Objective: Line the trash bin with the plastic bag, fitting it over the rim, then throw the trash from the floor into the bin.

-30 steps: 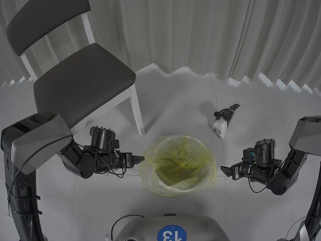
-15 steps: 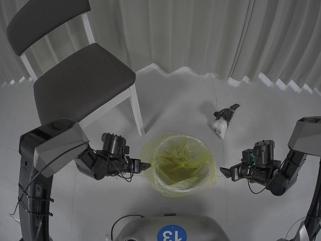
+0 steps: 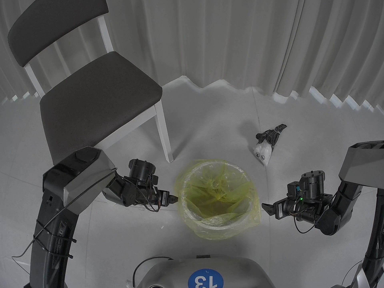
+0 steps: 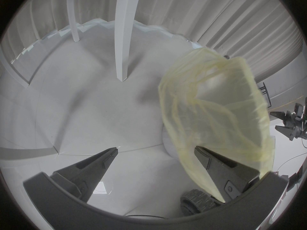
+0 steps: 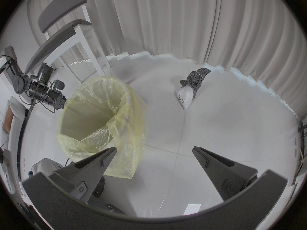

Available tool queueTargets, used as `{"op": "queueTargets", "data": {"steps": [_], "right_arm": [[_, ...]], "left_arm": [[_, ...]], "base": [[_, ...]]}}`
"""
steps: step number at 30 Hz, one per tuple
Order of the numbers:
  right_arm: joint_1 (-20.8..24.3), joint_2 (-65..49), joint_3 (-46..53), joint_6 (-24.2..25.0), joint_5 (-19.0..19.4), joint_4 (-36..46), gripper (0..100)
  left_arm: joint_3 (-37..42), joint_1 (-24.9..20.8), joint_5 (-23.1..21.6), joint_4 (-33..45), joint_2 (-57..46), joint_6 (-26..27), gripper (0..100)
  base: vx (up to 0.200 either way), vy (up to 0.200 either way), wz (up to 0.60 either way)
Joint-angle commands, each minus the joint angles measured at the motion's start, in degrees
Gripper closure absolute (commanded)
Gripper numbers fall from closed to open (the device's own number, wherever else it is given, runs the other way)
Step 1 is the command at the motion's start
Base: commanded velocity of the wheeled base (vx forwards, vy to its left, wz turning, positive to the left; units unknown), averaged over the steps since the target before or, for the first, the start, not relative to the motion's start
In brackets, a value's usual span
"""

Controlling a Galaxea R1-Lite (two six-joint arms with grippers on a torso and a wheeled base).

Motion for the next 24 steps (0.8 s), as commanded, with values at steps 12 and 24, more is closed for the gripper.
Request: {"op": "queueTargets", "data": {"steps": [12,24], "right_arm": [[-0.06,-0.25,0.31,0.05,0.0,-0.36,0],[-6.47,-7.28,-0.3,0.05,3.78,1.23,0]], "left_arm": [[19.41,1.89,-2.52,-8.67,-17.83,-1.66,0],[38.13,-5.05,-0.59,-25.55,-34.97,-1.93,0]], "base": [[0.0,0.0,0.0],[0.0,0.0,0.0]]}}
